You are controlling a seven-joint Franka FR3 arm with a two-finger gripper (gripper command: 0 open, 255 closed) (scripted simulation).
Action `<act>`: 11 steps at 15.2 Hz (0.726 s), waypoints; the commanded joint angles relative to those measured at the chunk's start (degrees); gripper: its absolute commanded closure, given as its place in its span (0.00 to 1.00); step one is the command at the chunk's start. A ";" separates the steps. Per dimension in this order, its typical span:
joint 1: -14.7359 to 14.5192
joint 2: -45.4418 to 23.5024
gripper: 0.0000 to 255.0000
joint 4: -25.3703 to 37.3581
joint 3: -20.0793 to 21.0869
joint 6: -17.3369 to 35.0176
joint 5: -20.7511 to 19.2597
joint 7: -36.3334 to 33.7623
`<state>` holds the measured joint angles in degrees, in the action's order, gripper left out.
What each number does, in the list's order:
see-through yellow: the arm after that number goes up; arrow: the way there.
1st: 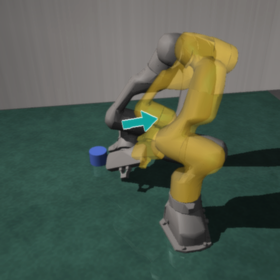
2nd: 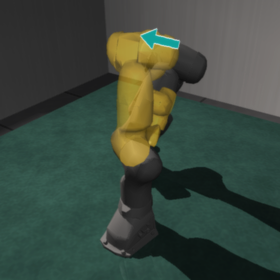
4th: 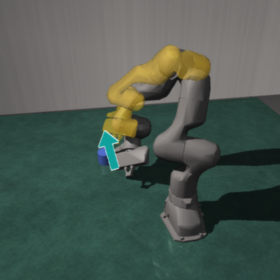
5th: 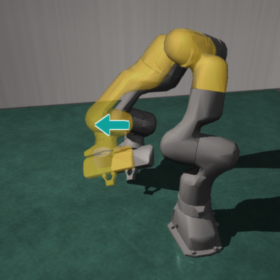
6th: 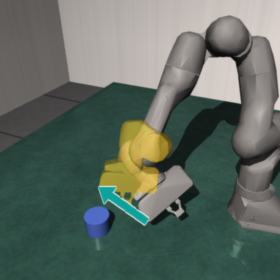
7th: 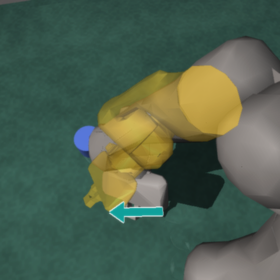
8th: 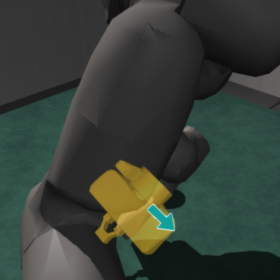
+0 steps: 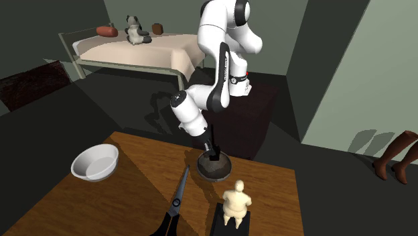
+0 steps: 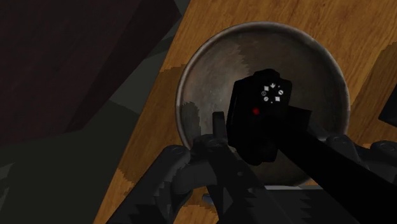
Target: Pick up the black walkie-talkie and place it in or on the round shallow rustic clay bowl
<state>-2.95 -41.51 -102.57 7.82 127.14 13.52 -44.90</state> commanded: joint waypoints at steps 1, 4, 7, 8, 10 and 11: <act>0.00 0.00 1.00 0.01 0.00 0.02 0.00 0.00; 0.00 0.00 0.00 0.01 0.00 0.02 0.00 0.00; 0.00 0.00 0.00 0.00 0.00 0.02 0.00 0.00; 0.00 0.00 0.00 0.01 0.00 0.02 0.00 0.00; 0.49 1.91 0.00 1.10 -0.21 -3.06 -0.29 -0.18; 0.74 2.77 0.00 1.77 -0.32 -4.64 -0.44 -0.28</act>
<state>-2.51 -39.66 -101.23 7.62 123.97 13.22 -45.18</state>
